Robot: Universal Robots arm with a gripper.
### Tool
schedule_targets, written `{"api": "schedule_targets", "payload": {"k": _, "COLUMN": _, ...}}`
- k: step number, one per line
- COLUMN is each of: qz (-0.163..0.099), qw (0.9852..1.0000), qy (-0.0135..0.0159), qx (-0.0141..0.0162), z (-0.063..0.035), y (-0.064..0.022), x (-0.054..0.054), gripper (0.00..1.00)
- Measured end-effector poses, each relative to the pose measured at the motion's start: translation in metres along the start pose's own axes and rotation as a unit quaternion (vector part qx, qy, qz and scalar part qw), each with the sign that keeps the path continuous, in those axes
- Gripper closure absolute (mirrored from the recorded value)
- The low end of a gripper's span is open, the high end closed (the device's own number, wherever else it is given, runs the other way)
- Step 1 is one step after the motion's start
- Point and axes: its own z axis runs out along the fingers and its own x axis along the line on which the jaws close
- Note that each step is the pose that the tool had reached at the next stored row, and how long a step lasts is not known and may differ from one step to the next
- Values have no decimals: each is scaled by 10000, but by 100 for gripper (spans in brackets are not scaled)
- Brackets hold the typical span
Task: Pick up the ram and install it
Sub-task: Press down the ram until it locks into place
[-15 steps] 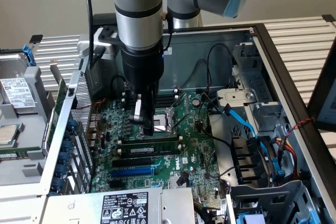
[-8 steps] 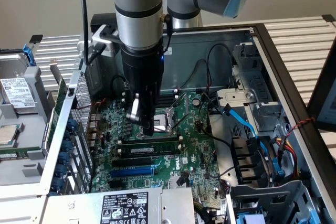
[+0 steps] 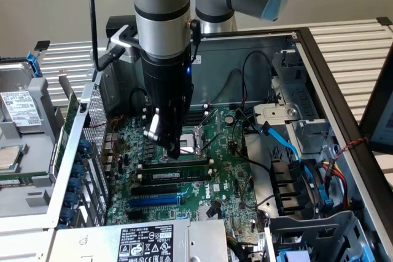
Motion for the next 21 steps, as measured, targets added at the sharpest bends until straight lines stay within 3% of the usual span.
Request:
{"api": "schedule_targets", "payload": {"k": 6, "qz": 377, "qw": 9993, "qy": 22, "qx": 8, "z": 6, "y": -1, "x": 0, "gripper": 90}}
{"api": "schedule_targets", "payload": {"k": 11, "qz": 741, "qw": 9972, "qy": 26, "qx": 3, "z": 13, "y": 1, "x": 0, "gripper": 90}}
{"api": "schedule_targets", "payload": {"k": 16, "qz": 1123, "qw": 9937, "qy": 27, "qx": -4, "z": 23, "y": 0, "x": 0, "gripper": 90}}
{"api": "schedule_targets", "payload": {"k": 21, "qz": 1526, "qw": 9883, "qy": 29, "qx": -12, "z": 34, "y": 0, "x": 0, "gripper": 90}}
